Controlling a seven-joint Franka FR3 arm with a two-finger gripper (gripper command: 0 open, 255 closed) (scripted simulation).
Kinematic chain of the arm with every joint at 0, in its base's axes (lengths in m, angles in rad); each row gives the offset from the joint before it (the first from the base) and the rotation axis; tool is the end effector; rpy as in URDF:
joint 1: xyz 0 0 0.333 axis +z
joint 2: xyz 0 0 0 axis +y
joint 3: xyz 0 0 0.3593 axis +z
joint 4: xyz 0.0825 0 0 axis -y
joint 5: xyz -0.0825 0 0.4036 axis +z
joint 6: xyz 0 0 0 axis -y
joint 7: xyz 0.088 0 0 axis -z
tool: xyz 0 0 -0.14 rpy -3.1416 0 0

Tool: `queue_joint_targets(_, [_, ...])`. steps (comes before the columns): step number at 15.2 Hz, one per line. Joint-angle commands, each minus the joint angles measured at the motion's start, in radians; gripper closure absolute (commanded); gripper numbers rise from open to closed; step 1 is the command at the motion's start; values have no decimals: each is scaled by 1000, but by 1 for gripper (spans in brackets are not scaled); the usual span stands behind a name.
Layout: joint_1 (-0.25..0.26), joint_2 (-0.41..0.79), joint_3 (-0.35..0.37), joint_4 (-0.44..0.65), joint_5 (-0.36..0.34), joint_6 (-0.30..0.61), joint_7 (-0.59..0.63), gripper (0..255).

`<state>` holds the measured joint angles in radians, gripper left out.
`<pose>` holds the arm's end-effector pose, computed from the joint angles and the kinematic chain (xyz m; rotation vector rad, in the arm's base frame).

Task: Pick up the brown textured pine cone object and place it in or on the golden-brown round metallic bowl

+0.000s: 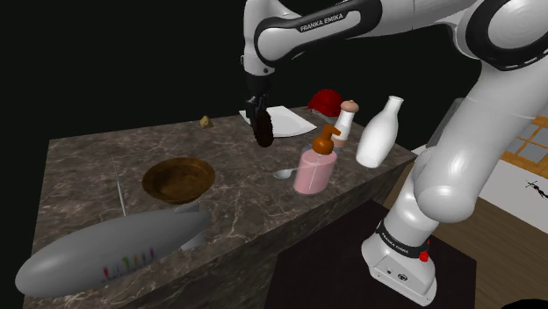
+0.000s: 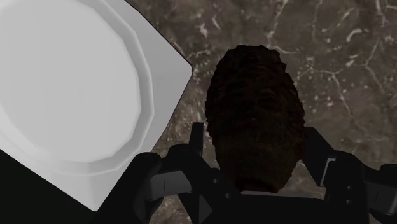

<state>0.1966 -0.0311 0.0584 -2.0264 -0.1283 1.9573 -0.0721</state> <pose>0.5411 0.1285 0.4611 2.9650 0.5667 -0.0407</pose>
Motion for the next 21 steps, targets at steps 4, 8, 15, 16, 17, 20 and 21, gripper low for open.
queue_joint_targets(4, [1,-12,1,56,4,-67,-8,255])
queue_joint_targets(8, [12,-8,13,95,7,-105,11,255])
queue_joint_targets(15, [93,85,94,215,5,-152,169,255])
queue_joint_targets(16, [105,102,104,237,3,-160,191,255])
queue_joint_targets(17, [118,120,115,261,1,-168,213,255])
queue_joint_targets(20, [156,179,144,340,-9,-197,278,255])
queue_joint_targets(21, [169,201,152,369,-13,-207,300,255])
